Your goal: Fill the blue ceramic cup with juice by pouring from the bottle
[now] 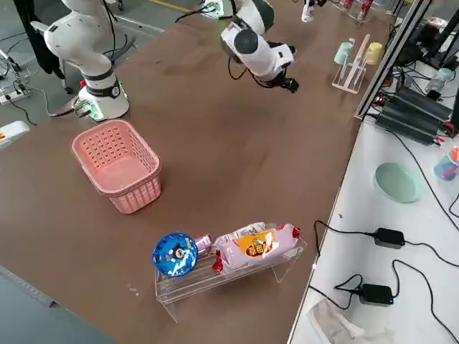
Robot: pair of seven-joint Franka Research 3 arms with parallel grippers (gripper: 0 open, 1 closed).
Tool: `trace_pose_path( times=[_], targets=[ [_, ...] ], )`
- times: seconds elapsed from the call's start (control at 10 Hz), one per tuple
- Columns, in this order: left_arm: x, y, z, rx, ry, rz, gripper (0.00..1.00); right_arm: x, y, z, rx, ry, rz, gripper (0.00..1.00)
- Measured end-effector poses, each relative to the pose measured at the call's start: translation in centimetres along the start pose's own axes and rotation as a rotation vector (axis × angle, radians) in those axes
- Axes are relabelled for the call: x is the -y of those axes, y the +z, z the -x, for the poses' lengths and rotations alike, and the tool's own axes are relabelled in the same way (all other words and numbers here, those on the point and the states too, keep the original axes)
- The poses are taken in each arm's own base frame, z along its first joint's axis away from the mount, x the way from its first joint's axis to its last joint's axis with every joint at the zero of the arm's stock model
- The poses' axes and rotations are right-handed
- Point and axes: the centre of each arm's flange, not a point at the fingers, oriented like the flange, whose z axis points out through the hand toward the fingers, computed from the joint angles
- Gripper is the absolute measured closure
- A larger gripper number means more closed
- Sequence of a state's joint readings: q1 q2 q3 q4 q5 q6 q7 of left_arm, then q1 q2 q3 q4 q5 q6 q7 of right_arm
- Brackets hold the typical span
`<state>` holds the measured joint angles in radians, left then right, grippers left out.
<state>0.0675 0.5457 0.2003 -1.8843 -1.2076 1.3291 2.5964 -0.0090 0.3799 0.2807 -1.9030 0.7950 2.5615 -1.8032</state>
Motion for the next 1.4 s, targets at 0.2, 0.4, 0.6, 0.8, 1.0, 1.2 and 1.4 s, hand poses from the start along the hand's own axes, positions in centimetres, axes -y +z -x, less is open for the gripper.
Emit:
trace_pose_path(
  times=[0.2, 0.4, 0.6, 0.8, 1.0, 1.2, 1.4],
  targets=[
    [-2.0, -1.4, 4.4, -0.104, 0.006, -0.047, 0.69, -3.0, -3.1, -1.3, 0.162, 0.121, 0.023, 0.00],
    [-2.5, -3.3, 6.2, -0.127, 0.001, -0.068, 0.69, -5.0, -5.8, -1.3, 0.295, 0.365, 0.061, 0.00],
    [-3.1, -5.5, 7.3, -0.122, -0.018, -0.103, 0.69, -6.6, -8.4, -1.6, 0.379, 0.576, 0.128, 0.00],
    [-4.3, -7.6, 9.2, -0.119, -0.068, -0.135, 0.69, -8.4, -11.8, -2.5, 0.417, 0.787, 0.211, 0.00],
    [-4.9, -7.8, 11.8, -0.112, -0.107, -0.144, 0.68, -9.4, -15.0, -3.7, 0.434, 1.058, 0.276, 0.00],
    [-5.2, -7.4, 13.5, -0.121, -0.147, -0.141, 0.68, -9.7, -17.8, -4.2, 0.478, 1.259, 0.287, 0.00],
    [-5.5, -8.3, 14.1, -0.097, -0.163, -0.164, 0.68, -9.5, -20.9, -4.9, 0.526, 1.353, 0.282, 0.00]
  ],
)
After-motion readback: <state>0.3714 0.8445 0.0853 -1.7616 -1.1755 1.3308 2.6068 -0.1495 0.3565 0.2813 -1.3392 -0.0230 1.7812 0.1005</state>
